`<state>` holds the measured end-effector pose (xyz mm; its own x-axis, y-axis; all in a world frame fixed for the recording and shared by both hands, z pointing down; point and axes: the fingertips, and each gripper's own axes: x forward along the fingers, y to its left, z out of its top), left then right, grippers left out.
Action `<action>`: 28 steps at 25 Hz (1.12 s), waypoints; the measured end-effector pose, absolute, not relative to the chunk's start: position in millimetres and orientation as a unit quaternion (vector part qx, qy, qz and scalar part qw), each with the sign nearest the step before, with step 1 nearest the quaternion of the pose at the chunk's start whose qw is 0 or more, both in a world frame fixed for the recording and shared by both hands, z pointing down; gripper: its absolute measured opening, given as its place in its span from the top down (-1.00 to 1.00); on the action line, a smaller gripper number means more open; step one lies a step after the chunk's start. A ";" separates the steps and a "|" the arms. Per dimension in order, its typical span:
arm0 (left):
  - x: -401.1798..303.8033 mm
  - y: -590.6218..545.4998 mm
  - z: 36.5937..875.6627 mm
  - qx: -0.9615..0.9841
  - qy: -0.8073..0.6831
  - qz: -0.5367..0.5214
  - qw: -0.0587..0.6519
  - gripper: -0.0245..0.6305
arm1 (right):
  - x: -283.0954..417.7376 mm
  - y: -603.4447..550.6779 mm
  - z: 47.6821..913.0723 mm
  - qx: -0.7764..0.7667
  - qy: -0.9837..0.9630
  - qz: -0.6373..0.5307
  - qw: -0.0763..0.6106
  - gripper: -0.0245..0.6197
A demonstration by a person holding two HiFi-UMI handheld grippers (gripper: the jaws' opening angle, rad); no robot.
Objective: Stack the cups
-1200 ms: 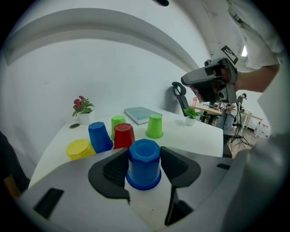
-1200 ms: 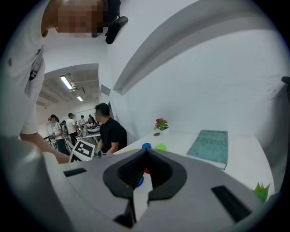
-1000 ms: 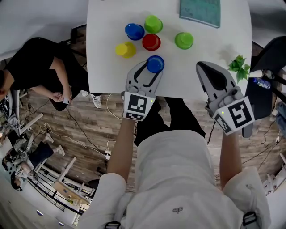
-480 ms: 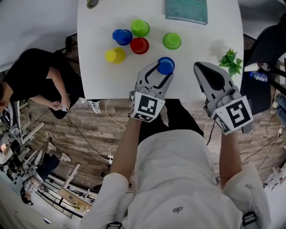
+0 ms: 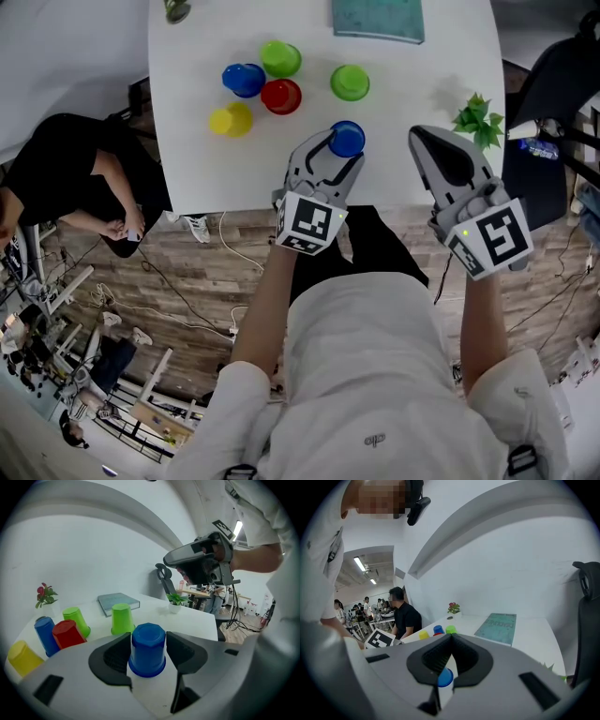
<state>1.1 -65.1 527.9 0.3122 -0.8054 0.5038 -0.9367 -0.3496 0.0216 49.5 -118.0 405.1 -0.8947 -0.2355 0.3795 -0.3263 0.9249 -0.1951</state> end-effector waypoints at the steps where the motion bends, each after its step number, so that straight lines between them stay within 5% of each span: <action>1: 2.0 -64.3 528.3 0.796 -0.546 0.208 0.160 0.22 | 49.7 -118.1 405.7 0.147 -0.965 0.127 0.178 0.90; 10: -7.4 -46.1 517.4 0.792 -0.553 0.200 0.163 0.16 | 29.5 -129.3 427.0 0.145 -0.964 0.103 0.198 0.87; 28: -28.1 -18.0 492.2 0.768 -0.593 0.174 0.166 0.16 | -21.1 -153.3 484.0 0.137 -0.957 0.086 0.243 0.38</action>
